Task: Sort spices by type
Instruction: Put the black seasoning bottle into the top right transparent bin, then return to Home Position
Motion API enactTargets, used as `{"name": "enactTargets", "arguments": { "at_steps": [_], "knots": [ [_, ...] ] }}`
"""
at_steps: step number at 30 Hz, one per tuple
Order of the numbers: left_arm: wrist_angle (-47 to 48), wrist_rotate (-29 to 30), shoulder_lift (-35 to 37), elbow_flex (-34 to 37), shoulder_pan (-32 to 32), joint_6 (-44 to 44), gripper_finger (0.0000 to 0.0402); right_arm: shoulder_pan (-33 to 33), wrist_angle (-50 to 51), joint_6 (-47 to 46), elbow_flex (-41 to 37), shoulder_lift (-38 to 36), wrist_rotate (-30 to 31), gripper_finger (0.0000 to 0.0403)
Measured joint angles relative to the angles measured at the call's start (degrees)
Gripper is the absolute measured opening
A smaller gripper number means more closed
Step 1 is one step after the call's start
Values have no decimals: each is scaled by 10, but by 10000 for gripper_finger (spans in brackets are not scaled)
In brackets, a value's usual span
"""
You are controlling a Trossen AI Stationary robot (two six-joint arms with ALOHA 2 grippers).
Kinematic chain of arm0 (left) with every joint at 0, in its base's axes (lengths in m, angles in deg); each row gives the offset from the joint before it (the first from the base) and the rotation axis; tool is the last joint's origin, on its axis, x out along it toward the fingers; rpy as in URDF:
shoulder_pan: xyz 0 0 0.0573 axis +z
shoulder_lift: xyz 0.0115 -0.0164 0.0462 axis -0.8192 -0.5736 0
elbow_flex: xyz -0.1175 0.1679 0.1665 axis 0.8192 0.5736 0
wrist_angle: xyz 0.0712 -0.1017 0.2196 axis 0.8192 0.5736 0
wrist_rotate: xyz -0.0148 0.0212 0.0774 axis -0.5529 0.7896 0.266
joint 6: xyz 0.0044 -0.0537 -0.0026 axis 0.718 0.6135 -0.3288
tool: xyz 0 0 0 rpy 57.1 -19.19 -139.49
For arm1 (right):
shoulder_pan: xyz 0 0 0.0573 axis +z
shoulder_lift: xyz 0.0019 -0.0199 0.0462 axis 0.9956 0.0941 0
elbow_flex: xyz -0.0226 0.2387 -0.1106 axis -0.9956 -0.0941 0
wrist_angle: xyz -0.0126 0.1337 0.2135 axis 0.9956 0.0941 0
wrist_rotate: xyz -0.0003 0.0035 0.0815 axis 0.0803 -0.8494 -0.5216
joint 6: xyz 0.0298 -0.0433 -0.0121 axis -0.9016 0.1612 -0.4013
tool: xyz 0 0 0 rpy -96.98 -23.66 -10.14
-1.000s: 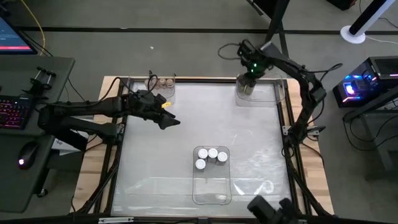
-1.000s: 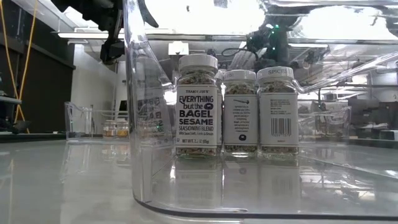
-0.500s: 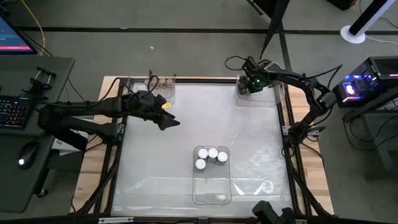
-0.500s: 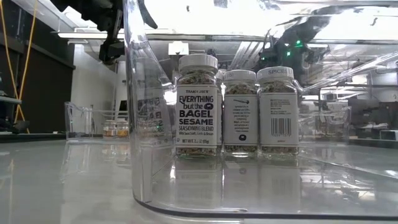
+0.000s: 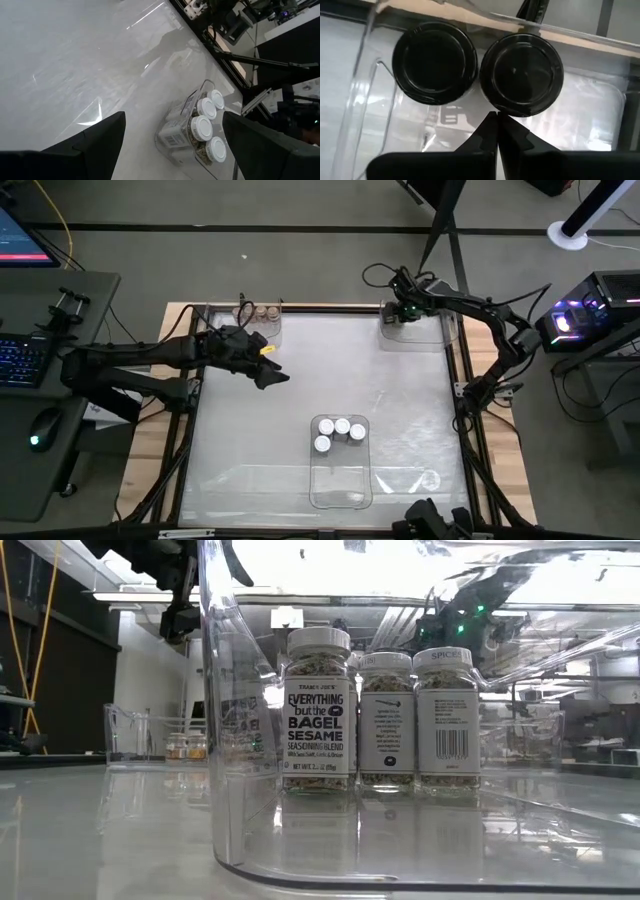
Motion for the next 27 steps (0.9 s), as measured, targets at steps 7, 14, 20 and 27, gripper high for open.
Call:
{"name": "enactTargets", "arguments": {
  "at_steps": [7, 14, 20, 27],
  "knots": [
    [2, -38, 34, 0, 10, -122, 321, 0, 29, 80, 0, -30, -12, 0],
    [-13, 27, 161, 38, -1, -161, 286, 11, 84, 89, 0, -142, -65, 0],
    [-211, 158, 305, 228, -46, -110, 159, 57, 84, 25, 1, -248, -146, 0],
    [-431, 172, 368, 383, -57, -95, 11, 132, 98, -29, 1, -332, -155, 0]
  ]
}}
